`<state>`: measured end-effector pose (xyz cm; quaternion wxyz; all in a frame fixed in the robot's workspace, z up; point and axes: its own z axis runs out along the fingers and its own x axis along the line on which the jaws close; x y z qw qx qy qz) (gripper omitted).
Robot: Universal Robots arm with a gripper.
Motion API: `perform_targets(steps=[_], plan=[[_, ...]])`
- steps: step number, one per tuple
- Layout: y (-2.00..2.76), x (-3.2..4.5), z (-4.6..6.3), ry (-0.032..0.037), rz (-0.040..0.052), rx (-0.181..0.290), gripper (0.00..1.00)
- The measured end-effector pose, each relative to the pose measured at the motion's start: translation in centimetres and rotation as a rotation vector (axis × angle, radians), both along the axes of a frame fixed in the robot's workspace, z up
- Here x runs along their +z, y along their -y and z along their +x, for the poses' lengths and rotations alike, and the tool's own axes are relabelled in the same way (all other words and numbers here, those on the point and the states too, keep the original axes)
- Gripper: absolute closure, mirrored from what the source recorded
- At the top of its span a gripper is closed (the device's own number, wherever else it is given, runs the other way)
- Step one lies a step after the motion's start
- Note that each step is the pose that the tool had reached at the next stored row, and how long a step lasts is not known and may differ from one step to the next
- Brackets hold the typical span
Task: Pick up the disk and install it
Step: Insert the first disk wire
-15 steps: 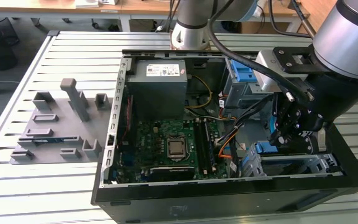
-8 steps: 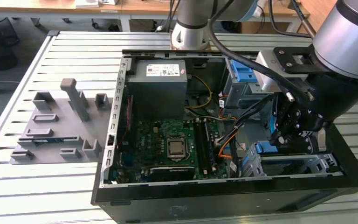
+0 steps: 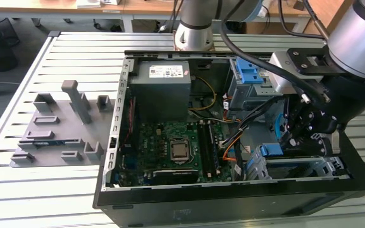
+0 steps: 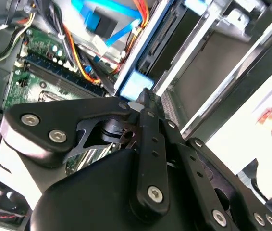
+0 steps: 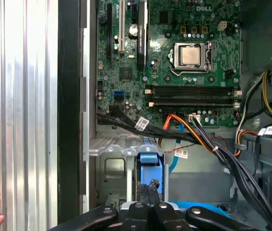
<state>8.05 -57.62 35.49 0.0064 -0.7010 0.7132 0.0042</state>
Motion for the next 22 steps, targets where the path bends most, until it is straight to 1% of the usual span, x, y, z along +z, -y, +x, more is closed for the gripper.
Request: perform_targets(steps=[6, 9, 12, 16, 19, 20, 22], plan=[[-0.03, -0.02, 1.6, 0.0, -0.0001, 0.0, 0.89], [-0.08, -0.03, 2.7, 0.0, 0.0, 0.0, 0.89], [-0.12, -0.04, 3.4, 0.0, 0.0, 0.0, 0.89], [-0.16, 0.05, 3.5, 0.0, -0.0002, 0.0, 0.89], [-0.29, 0.6, 3.5, 0.0003, -0.0001, 0.0, 0.89], [-0.39, 0.69, 3.5, 0.001, 0.0002, 0.0, 0.89], [-0.8, 0.73, 3.6, 0.0016, -0.0007, 0.0, 0.89]])
